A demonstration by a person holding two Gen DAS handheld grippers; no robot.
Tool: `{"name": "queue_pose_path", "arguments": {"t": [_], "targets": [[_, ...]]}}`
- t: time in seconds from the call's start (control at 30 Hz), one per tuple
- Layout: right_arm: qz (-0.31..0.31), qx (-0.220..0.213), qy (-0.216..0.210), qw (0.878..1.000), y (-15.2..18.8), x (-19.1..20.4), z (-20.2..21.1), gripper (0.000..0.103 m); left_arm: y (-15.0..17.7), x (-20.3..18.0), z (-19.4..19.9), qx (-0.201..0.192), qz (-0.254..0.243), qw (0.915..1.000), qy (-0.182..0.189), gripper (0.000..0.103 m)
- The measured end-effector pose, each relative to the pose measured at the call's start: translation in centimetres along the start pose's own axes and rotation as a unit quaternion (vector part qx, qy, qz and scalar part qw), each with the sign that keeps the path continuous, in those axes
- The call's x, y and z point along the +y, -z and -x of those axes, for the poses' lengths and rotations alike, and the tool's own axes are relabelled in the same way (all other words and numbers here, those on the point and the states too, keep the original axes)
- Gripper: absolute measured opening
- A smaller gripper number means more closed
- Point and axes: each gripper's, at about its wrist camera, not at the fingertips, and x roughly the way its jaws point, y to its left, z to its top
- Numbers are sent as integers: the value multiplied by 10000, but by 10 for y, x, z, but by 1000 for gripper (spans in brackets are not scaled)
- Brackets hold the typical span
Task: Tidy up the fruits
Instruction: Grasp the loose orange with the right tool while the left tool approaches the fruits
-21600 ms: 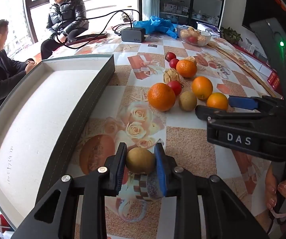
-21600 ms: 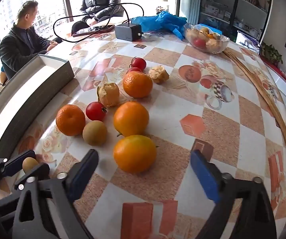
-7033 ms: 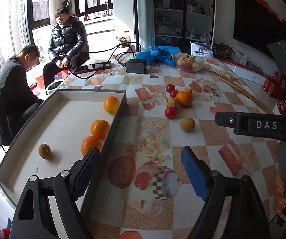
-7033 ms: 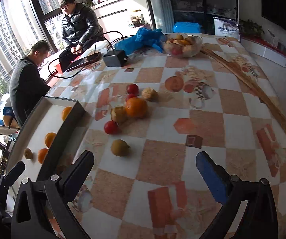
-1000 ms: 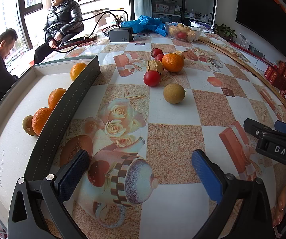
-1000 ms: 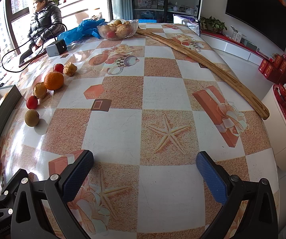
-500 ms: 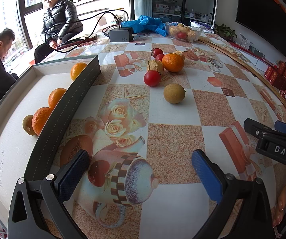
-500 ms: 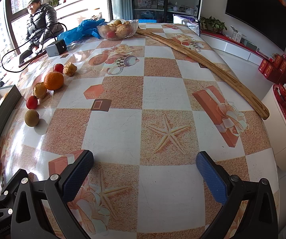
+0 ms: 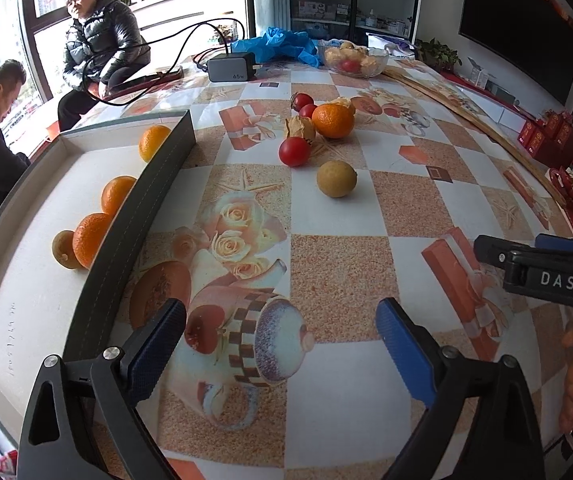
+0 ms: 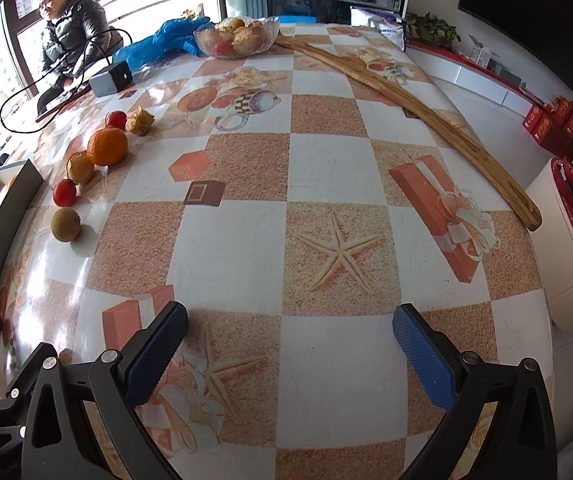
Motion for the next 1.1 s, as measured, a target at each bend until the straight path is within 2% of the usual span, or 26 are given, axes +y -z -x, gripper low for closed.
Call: {"name": "queue_pose_path", "arguments": {"t": [0.07,0.17,0.33,0.47,0.7,0.8,0.87,0.9,1.0,1.1], "targets": [[-78,112,-343,9993,-5,-5,6,103,-2,1,19,-172,-125,9998,57,97],[-262,45,-690,9973,-21,-10,24,103,-18,10,50,-460,-192,9985,215,97],[-113,-247,-918,9954,-64,1,51,103,-56,32,79,-624,-25,9967,514,97],[94,-191,-1182,9928,-92,23,38,103,-66,39,72,-508,68,9973,516,96],[531,-14,-1383,9890,-111,79,-16,103,-43,27,34,-83,-49,9992,398,80],[566,167,-1565,9859,-118,93,-39,83,-48,30,21,34,88,9987,498,75],[460,274,-1718,9837,-121,96,-52,79,-55,31,15,38,94,9989,463,72],[474,126,-1707,9841,-123,97,-51,76,-58,31,12,42,79,9989,457,72],[407,201,-2069,9773,-125,94,-56,38,-66,24,2,71,21,9990,451,71],[438,-36,-1881,9812,-120,83,-51,38,-71,15,-9,135,-2,9986,515,70]]}}
